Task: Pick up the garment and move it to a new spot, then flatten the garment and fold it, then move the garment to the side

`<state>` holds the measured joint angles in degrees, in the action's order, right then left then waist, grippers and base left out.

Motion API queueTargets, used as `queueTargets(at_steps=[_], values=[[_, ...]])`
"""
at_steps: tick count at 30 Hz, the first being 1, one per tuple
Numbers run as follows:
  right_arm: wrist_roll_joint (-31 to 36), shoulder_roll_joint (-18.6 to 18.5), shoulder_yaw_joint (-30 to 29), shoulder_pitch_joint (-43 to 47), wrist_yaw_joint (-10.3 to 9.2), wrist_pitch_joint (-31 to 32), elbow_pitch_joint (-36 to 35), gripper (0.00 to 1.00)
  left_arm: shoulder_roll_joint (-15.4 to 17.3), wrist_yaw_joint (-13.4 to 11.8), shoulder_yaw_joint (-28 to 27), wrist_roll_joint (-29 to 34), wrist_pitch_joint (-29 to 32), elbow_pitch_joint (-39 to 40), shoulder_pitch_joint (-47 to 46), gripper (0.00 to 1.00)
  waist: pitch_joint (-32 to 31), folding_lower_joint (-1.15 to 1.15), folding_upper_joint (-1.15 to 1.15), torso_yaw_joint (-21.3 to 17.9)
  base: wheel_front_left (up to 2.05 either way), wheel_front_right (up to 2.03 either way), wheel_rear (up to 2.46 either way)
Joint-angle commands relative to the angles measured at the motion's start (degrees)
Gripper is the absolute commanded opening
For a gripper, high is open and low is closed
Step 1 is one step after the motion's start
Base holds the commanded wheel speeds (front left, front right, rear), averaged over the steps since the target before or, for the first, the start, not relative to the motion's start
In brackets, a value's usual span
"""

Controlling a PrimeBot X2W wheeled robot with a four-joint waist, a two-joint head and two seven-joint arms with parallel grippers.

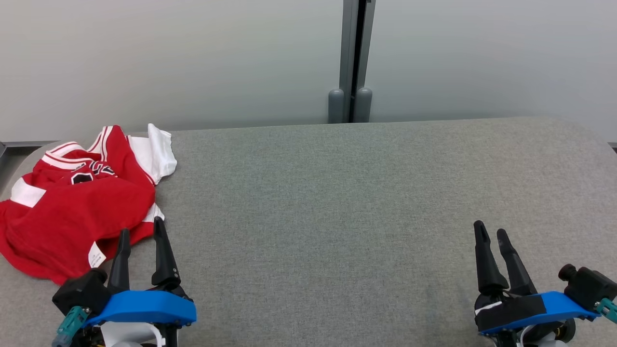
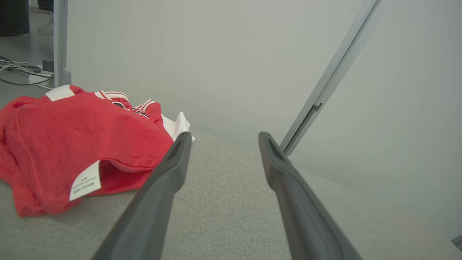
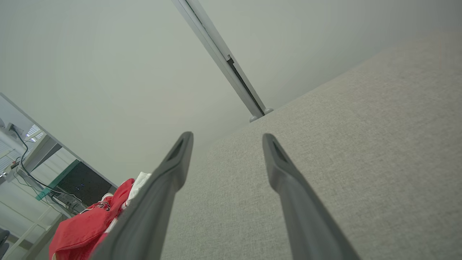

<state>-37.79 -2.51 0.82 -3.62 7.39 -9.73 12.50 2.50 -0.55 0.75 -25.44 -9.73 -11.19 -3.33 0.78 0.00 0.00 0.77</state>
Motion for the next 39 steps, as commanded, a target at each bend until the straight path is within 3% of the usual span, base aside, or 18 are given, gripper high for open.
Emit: queueTargets(at_steps=[1, 39], values=[[1.4, -0.44, 0.03, -0.87, 0.12, -0.5, -0.51, 1.0, 0.39, -0.36, 0.18, 1.58, -0.52, 0.25, -0.74, 1.0, 0.0, 0.0, 0.0, 0.04, 0.0, 0.0, 0.0], [19.7, -0.52, 1.02, -0.99, 0.16, -4.86, 1.21, 1.0, 0.45, -1.45, 1.33, 19.3, -4.85, -3.75, -1.56, 1.0, -0.02, 0.0, 0.0, 0.8, 0.0, 0.0, 0.0]])
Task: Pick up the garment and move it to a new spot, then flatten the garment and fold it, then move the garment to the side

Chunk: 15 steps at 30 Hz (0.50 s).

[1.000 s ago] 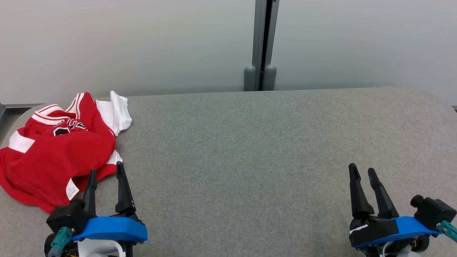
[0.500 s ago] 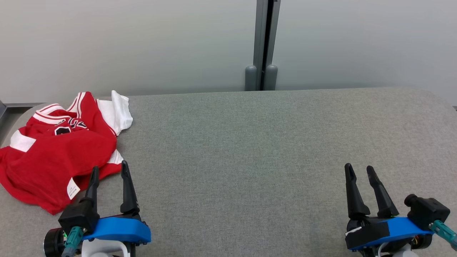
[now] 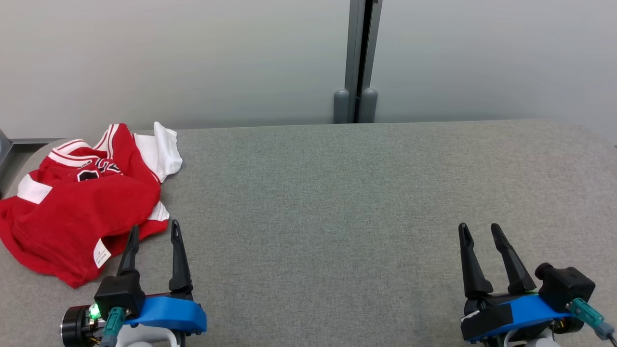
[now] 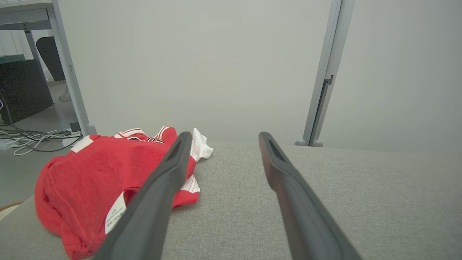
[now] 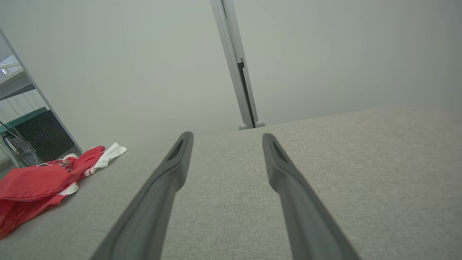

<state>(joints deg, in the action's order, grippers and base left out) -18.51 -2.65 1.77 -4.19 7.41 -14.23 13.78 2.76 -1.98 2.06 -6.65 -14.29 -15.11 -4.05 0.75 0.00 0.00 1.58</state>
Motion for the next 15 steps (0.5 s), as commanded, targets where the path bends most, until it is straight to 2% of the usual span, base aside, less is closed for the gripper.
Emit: queueTargets(at_steps=[1, 7, 15], values=[[1.61, -0.38, 0.19, -0.41, 0.14, -0.66, 0.33, 1.0, 0.19, -0.03, 0.0, 1.03, -0.58, -0.45, -0.85, 1.0, -0.06, 0.0, 0.0, 0.02, 0.0, 0.0, 0.0], [3.62, -0.4, 0.39, -0.36, 0.13, -1.08, 0.73, 1.0, 0.19, -0.22, -0.11, 2.77, -1.04, -1.71, -0.95, 1.0, -0.25, 0.0, 0.0, 0.09, 0.0, 0.0, 0.0], [4.59, -0.39, 0.02, -0.39, 0.13, -1.06, 0.85, 1.0, 0.18, 0.2, -0.57, 1.72, -0.99, -2.96, -1.09, 1.0, -0.45, 0.0, 0.0, 0.11, 0.0, 0.0, 0.0]])
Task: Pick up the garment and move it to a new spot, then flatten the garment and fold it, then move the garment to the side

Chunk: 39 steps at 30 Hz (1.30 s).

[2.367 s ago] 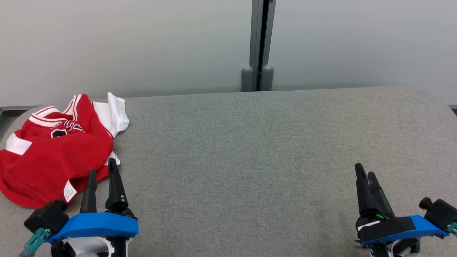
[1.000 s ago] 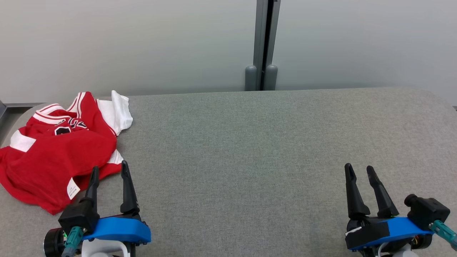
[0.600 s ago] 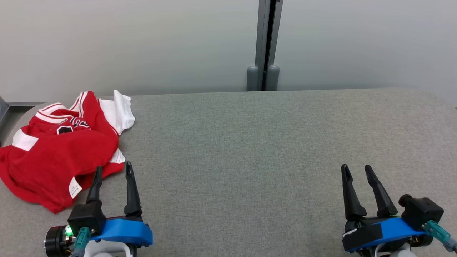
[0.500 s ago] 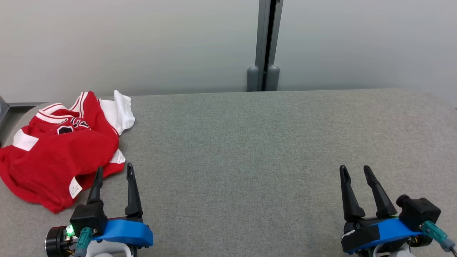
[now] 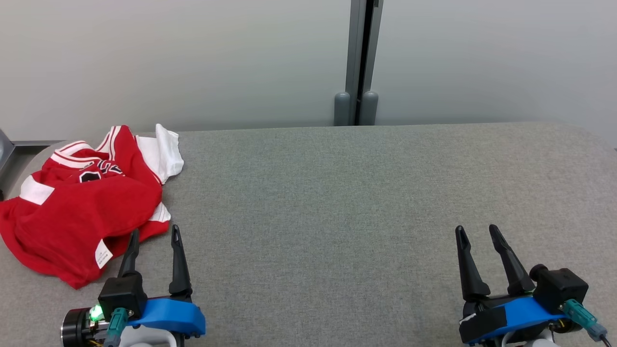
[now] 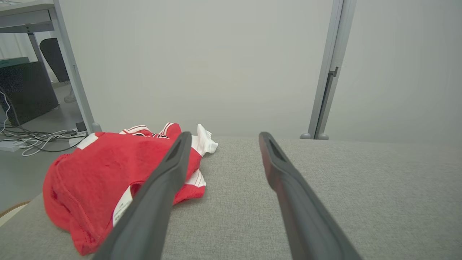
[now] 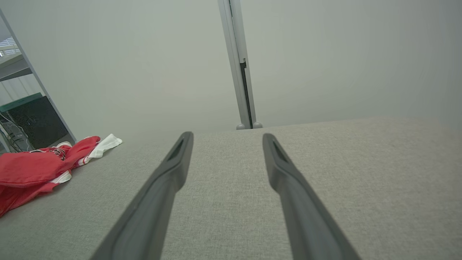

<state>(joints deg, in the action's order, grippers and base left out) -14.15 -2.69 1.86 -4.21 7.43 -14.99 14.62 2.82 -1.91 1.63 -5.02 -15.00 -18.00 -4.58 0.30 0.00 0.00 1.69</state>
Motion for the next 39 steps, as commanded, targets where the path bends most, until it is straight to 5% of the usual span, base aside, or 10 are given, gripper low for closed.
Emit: queueTargets(at_steps=[1, 39], values=[[0.23, -0.36, -0.15, -0.46, 0.1, -0.3, 0.08, 1.0, 0.11, 0.19, -0.15, 0.01, -0.28, -0.21, -0.61, 1.0, 0.01, 0.0, 0.0, 0.03, 0.0, 0.0, 0.0], [0.89, -0.34, -0.43, -0.44, 0.07, -0.26, 2.2, 1.0, 0.55, -1.33, -1.21, 0.17, -0.28, -0.29, -1.33, 1.0, -0.13, 0.0, 0.0, 2.94, 0.0, 0.0, 0.0]])
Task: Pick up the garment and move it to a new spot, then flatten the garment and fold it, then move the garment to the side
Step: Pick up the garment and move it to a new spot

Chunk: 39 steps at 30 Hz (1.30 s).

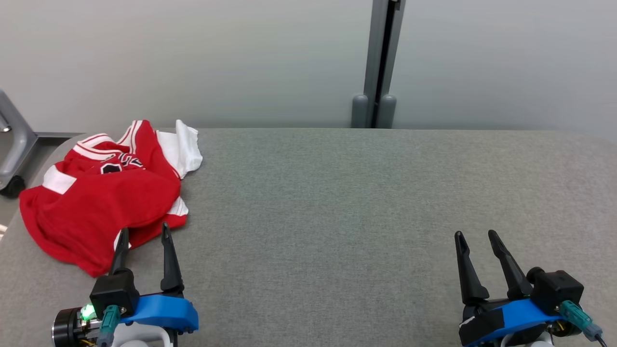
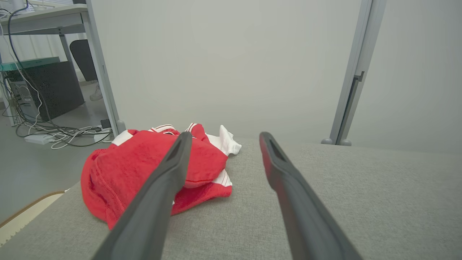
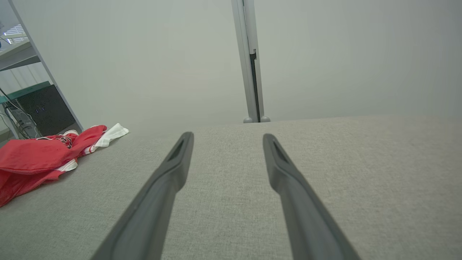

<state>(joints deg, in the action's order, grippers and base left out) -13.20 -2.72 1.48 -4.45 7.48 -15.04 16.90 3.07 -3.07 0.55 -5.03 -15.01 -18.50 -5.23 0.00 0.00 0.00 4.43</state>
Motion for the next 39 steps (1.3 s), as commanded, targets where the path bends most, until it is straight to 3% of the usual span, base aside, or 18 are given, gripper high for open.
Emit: queueTargets(at_steps=[1, 39], values=[[-0.12, -0.3, 0.07, -0.19, 0.03, -0.21, -0.04, 1.0, 0.36, -0.3, -0.25, 0.23, -0.27, 0.4, -0.65, 1.0, 0.23, 0.0, 0.0, 0.57, 0.0, 0.0, 0.0], [2.24, -0.28, -0.43, -0.35, 0.03, -0.21, -1.3, 1.0, 0.64, -0.81, -2.04, 0.06, -0.22, 4.87, 0.09, 1.0, 2.95, 0.0, 0.0, 21.08, 0.0, 0.0, 0.0]])
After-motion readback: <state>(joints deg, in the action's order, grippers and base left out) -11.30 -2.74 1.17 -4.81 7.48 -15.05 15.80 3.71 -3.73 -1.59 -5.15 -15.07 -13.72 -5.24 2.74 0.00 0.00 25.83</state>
